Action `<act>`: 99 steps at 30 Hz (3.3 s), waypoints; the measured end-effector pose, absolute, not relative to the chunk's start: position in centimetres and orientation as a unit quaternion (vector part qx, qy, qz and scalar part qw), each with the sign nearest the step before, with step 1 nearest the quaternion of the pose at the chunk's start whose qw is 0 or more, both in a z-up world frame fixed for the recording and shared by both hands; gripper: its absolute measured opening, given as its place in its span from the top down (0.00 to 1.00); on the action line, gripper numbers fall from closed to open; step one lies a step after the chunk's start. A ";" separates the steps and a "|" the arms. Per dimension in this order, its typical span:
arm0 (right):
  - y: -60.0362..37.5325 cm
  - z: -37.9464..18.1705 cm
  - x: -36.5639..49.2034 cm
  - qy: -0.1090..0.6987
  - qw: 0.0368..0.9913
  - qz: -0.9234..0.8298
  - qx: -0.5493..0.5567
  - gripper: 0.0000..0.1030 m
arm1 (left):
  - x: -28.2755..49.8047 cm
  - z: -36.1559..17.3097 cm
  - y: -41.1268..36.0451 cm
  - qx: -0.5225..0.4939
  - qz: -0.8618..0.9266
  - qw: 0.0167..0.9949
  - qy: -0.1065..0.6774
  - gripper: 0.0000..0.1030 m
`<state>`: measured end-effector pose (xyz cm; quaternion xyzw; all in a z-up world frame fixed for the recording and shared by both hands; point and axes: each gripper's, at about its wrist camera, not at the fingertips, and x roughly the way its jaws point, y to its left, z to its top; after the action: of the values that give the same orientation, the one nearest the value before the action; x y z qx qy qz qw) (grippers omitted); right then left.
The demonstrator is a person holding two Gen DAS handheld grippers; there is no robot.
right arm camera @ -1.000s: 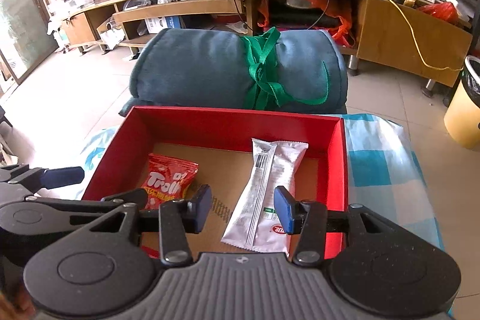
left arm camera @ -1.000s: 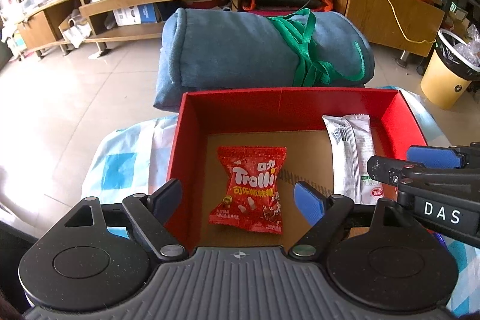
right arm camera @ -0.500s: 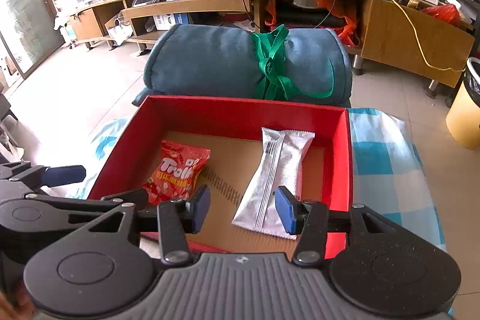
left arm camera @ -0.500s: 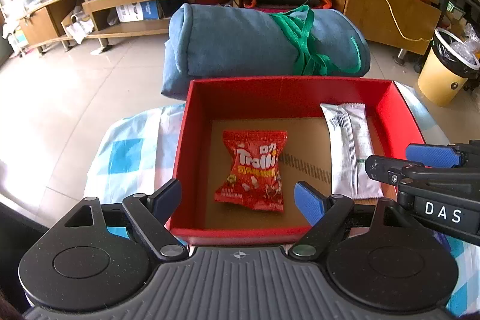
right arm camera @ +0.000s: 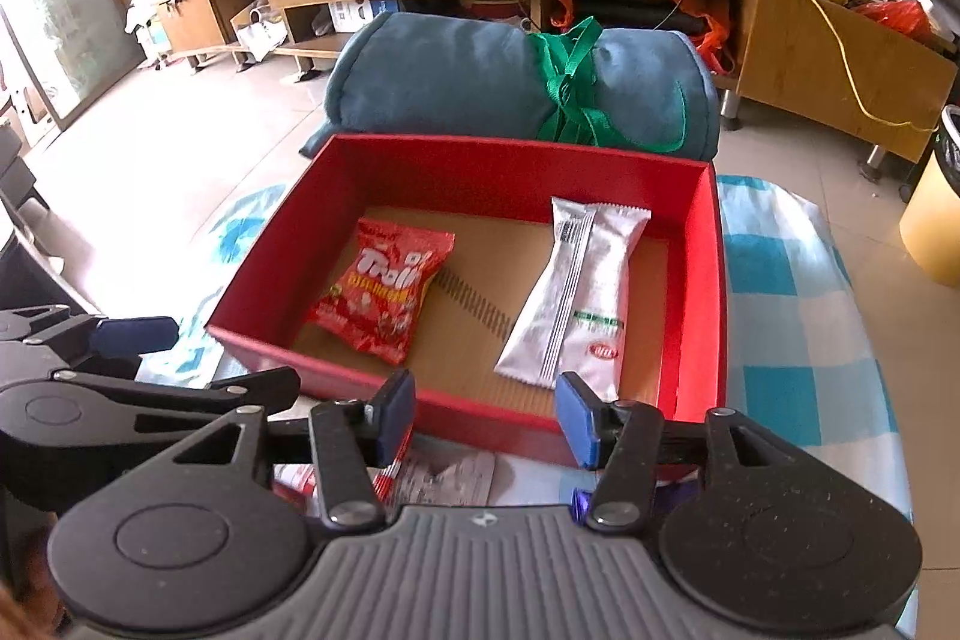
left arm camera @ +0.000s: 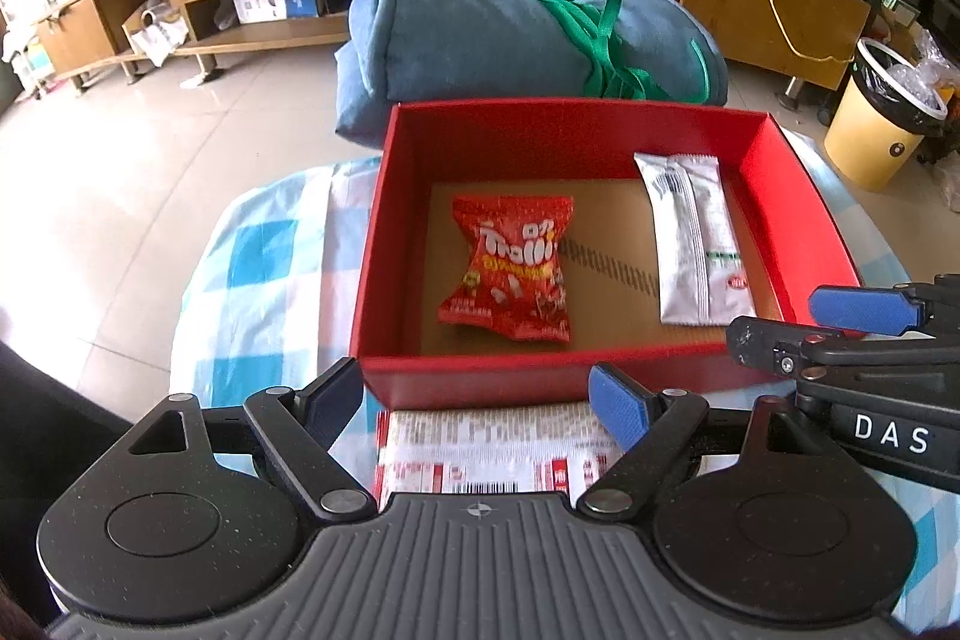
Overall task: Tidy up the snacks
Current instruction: 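Move the left tool toward the waffle-cake bag beside the sausages, then close the left tool on the waffle-cake bag while the right tool grasps the round bun bag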
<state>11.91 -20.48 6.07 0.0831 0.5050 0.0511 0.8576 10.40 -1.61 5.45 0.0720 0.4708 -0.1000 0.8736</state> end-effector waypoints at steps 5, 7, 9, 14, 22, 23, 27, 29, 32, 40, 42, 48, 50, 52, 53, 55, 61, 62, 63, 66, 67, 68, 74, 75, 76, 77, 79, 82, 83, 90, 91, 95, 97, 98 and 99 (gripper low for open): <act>-19.6 5.9 10.5 0.511 0.854 0.057 0.078 0.53 | 9.3 5.1 -1.0 0.076 -0.102 0.871 0.474 0.15; -19.3 5.8 10.0 0.514 0.852 0.062 0.076 0.53 | 8.8 5.0 -0.7 0.075 -0.102 0.870 0.477 0.15; -19.0 5.7 9.6 0.518 0.849 0.066 0.075 0.52 | 8.4 4.7 -0.3 0.077 -0.102 0.868 0.480 0.15; -17.3 4.9 8.4 0.531 0.841 0.083 0.064 0.52 | 7.3 3.8 1.0 0.081 -0.100 0.859 0.496 0.15; -14.5 3.9 7.6 0.548 0.827 0.117 0.039 0.49 | 6.1 2.2 3.7 0.068 -0.089 0.844 0.524 0.15; -14.2 3.9 7.5 0.549 0.826 0.120 0.037 0.48 | 6.0 2.0 3.9 0.068 -0.087 0.842 0.528 0.14; -13.5 3.8 7.2 0.553 0.822 0.132 0.036 0.46 | 6.0 1.3 4.5 0.069 -0.088 0.836 0.538 0.14; -13.4 3.6 7.2 0.556 0.819 0.133 0.036 0.46 | 6.3 0.8 4.8 0.065 -0.087 0.832 0.545 0.13; -13.3 3.3 7.3 0.560 0.817 0.133 0.036 0.46 | 6.6 0.2 5.4 0.052 -0.078 0.825 0.557 0.12; -13.4 3.3 7.5 0.560 0.817 0.131 0.036 0.45 | 6.7 -1.0 5.0 0.059 -0.064 0.819 0.568 0.04; -13.8 3.3 7.4 0.561 0.817 0.127 0.039 0.45 | 6.6 -1.3 4.9 0.059 -0.066 0.816 0.572 0.01; -14.0 3.0 7.5 0.566 0.814 0.123 0.039 0.45 | 7.0 -2.2 5.1 0.030 -0.042 0.812 0.581 0.00; -13.9 3.1 7.5 0.566 0.814 0.125 0.039 0.45 | 7.1 -2.4 5.1 0.025 -0.038 0.812 0.582 0.00; -14.0 3.1 7.5 0.565 0.814 0.125 0.039 0.45 | 6.9 -2.5 4.8 0.033 -0.039 0.812 0.582 0.00; -14.0 3.1 7.5 0.565 0.815 0.124 0.039 0.45 | 6.7 -2.6 4.7 0.037 -0.042 0.811 0.582 0.00; -14.2 3.1 7.5 0.565 0.815 0.122 0.040 0.45 | 6.3 -2.6 4.6 0.036 -0.044 0.809 0.585 0.01; -14.4 3.5 7.0 0.561 0.818 0.124 0.034 0.45 | 4.8 -2.0 4.3 0.035 -0.054 0.811 0.581 0.20; -14.5 3.6 6.9 0.559 0.820 0.123 0.033 0.45 | 4.6 -1.8 4.2 0.034 -0.058 0.811 0.581 0.22; -14.8 3.8 6.7 0.557 0.821 0.120 0.034 0.45 | 4.5 -1.7 4.2 0.034 -0.065 0.810 0.583 0.22; -15.9 4.0 6.1 0.557 0.822 0.111 0.048 0.45 | 4.5 -1.2 4.1 0.032 -0.098 0.803 0.587 0.17; -16.3 4.0 5.9 0.558 0.821 0.108 0.054 0.45 | 4.5 -1.0 4.2 0.034 -0.106 0.801 0.589 0.15; -16.7 4.0 5.7 0.558 0.821 0.105 0.059 0.45 | 4.4 -0.7 4.2 0.035 -0.110 0.801 0.587 0.12; -16.7 3.7 5.2 0.563 0.818 0.108 0.059 0.45 | 3.2 -0.5 5.1 0.014 -0.066 0.806 0.588 0.01; -16.5 3.7 5.2 0.562 0.817 0.111 0.059 0.45 | 3.0 -0.8 5.4 0.004 -0.046 0.803 0.594 0.00; -16.4 3.8 5.2 0.561 0.818 0.115 0.058 0.45 | 2.7 -1.3 5.8 -0.010 -0.029 0.798 0.602 0.00; -16.2 3.9 5.2 0.559 0.819 0.119 0.058 0.45 | 2.5 -1.5 6.1 -0.028 -0.016 0.794 0.607 0.00; -16.0 4.2 5.2 0.555 0.820 0.126 0.059 0.45 | 2.2 -1.8 6.5 -0.071 0.002 0.790 0.608 0.00; -15.8 4.5 5.1 0.552 0.821 0.131 0.060 0.44 | 2.2 -1.7 5.9 -0.091 0.029 0.797 0.596 0.00; -15.9 4.6 5.1 0.552 0.821 0.132 0.060 0.44 | 2.3 -1.9 5.3 -0.085 0.035 0.798 0.596 0.00; -17.5 4.3 4.6 0.557 0.820 0.118 0.057 0.44 | 3.2 -3.6 4.3 -0.090 0.058 0.790 0.604 0.00; -18.1 4.2 4.4 0.559 0.820 0.111 0.059 0.44 | 2.9 -3.5 4.5 -0.093 0.058 0.792 0.601 0.00; -20.8 3.8 3.6 0.568 0.816 0.074 0.078 0.44 | 2.3 -3.0 4.0 -0.067 0.041 0.805 0.589 0.11; -22.0 3.6 3.1 0.573 0.813 0.056 0.087 0.44 | 1.7 -2.5 3.7 -0.061 0.025 0.811 0.582 0.17; -22.4 3.6 2.7 0.574 0.812 0.048 0.090 0.44 | 1.6 -2.4 3.8 -0.061 0.019 0.811 0.582 0.18; -22.8 3.5 2.5 0.576 0.811 0.041 0.093 0.44 | 1.4 -2.3 3.8 -0.059 0.014 0.811 0.582 0.19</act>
<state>2.45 -22.82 3.51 0.0927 0.5758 0.0406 0.8113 1.43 3.82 -2.32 -0.0594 0.5815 0.0137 0.8112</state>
